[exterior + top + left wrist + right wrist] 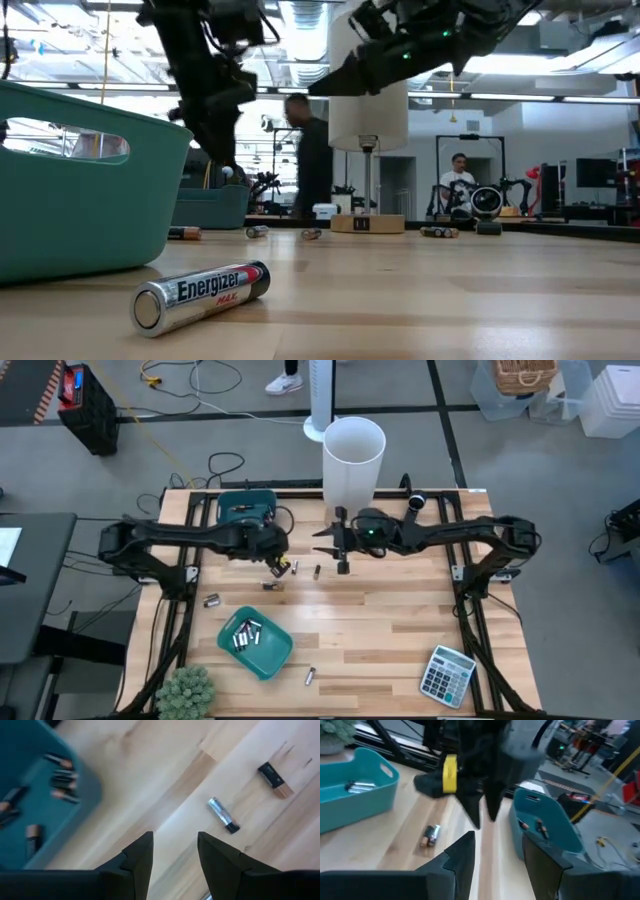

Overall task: Sort batteries
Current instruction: Put the silver battery into the green bin

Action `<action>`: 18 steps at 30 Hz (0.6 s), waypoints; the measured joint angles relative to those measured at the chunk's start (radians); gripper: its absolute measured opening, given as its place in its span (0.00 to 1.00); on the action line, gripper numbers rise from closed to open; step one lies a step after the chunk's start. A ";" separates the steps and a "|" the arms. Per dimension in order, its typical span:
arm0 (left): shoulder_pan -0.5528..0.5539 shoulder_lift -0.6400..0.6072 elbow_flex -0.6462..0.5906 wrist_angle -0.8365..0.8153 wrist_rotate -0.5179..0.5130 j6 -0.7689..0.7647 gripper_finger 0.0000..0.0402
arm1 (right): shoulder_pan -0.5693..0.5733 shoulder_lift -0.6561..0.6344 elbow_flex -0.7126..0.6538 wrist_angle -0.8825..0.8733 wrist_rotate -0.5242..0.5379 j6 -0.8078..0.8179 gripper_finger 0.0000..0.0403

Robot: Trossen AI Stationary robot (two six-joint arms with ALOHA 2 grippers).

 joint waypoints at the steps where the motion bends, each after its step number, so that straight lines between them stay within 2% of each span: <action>1: 0.012 0.018 0.000 0.016 0.019 0.009 0.37 | 0.000 -0.015 -0.011 0.000 0.015 -0.004 0.44; 11: 0.063 0.175 0.000 0.183 0.194 0.030 0.37 | -0.022 -0.113 -0.080 -0.003 0.038 -0.003 0.44; 18: 0.063 0.256 0.000 0.239 0.247 -0.004 0.37 | -0.022 -0.112 -0.080 -0.002 0.038 -0.003 0.44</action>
